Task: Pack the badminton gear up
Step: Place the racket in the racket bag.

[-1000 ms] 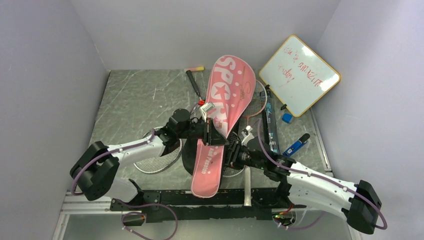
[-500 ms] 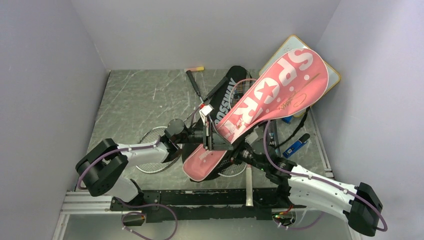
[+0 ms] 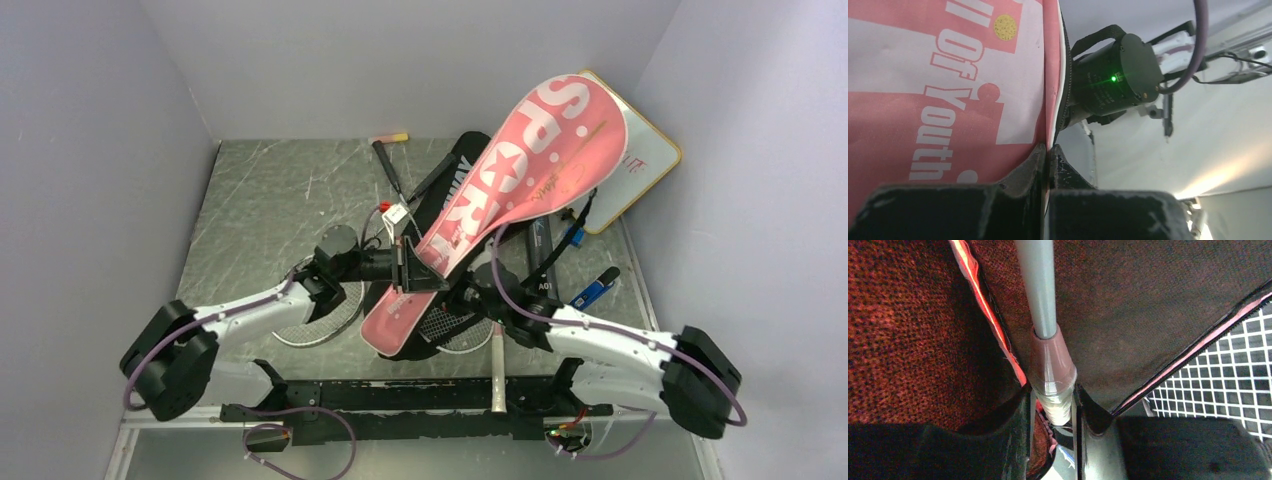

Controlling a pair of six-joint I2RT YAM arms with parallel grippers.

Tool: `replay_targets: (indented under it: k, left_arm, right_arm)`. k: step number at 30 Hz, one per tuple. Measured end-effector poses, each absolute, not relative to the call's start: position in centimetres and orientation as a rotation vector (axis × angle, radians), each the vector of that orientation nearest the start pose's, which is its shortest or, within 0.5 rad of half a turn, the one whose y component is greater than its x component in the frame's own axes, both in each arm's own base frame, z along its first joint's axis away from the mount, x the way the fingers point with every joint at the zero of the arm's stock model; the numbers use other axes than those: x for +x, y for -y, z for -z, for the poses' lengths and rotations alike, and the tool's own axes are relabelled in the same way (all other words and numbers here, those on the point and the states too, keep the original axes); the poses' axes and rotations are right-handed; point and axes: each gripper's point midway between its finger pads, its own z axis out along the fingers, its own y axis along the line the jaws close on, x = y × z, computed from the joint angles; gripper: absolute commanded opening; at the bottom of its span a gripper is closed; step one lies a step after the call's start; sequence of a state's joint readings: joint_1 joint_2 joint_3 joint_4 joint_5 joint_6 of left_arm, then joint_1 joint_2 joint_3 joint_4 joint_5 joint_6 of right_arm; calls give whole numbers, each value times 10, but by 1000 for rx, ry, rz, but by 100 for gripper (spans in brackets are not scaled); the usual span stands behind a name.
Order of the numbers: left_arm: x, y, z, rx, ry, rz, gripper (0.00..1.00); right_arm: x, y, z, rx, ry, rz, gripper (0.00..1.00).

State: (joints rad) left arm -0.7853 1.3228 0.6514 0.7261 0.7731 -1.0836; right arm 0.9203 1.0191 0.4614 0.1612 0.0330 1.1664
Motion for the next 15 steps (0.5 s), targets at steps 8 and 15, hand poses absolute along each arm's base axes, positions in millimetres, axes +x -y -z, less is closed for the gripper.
replay_targets:
  k: [8,15]
  left_arm:
    - [185,318,-225,384,-1989,1750,5]
    - [211,294,-178,360,-2140,1547,6]
  right_arm:
    - [205,-330,-115,236,-2340,-1163,0]
    - [207,-359,-73,176,-2510,-1104,7]
